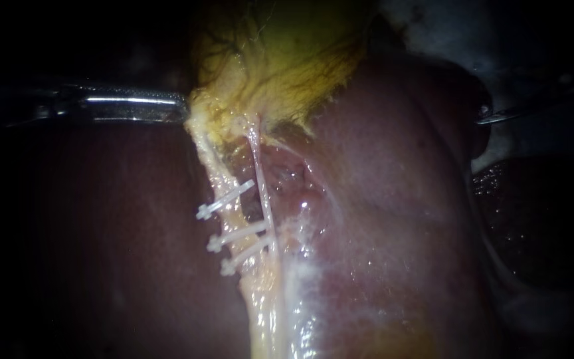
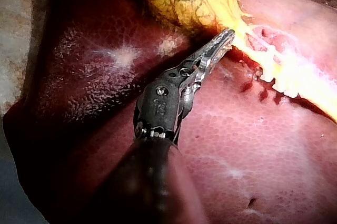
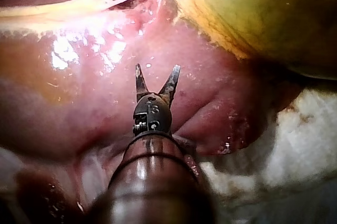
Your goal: Go to the cutting position left tube
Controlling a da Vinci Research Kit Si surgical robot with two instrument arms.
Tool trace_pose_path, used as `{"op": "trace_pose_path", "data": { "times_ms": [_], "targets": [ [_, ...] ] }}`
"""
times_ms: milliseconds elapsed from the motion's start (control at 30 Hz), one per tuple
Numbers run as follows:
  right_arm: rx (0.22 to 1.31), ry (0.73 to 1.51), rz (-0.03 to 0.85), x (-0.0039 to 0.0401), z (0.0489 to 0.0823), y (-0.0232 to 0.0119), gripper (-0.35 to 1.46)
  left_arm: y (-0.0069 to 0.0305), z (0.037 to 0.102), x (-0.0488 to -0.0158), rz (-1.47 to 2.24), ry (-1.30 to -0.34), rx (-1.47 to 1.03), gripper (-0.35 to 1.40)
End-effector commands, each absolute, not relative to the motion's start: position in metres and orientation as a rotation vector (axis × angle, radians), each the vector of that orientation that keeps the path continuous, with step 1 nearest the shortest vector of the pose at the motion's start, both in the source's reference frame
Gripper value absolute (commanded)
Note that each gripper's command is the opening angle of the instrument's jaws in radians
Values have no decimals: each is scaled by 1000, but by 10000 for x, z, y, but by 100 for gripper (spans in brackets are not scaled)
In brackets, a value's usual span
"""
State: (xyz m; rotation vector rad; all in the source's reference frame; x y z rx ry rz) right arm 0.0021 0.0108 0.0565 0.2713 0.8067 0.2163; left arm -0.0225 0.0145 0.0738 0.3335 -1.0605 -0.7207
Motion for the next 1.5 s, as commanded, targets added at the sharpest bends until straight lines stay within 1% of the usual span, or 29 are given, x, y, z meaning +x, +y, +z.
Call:
{"op": "trace_pose_path", "data": {
  "times_ms": [33, 167, 333, 467, 733, 1000, 1300, 1500],
  "targets": [
    [299, 822, 210, 27, 564, 105, 137, 145, 737, -226, -721, -1060, 333, -35],
    [371, 862, 206, 45, 565, 93, 137, 144, 736, -226, -722, -1060, 333, -35],
    [448, 903, 216, 69, 574, 76, 136, 144, 734, -226, -723, -1060, 333, -35],
    [505, 961, 234, 87, 584, 62, 136, 144, 733, -226, -723, -1060, 333, -35],
    [631, 997, 230, 120, 602, 38, 132, 144, 733, -227, -724, -1059, 333, -35],
    [700, 999, 216, 161, 624, 16, 132, 143, 731, -229, -725, -1059, 332, -35],
    [774, 1000, 202, 202, 654, 0, 130, 142, 730, -230, -727, -1061, 330, -35],
    [808, 988, 192, 220, 675, -13, 130, 142, 729, -231, -728, -1061, 329, -35]
  ]
}}
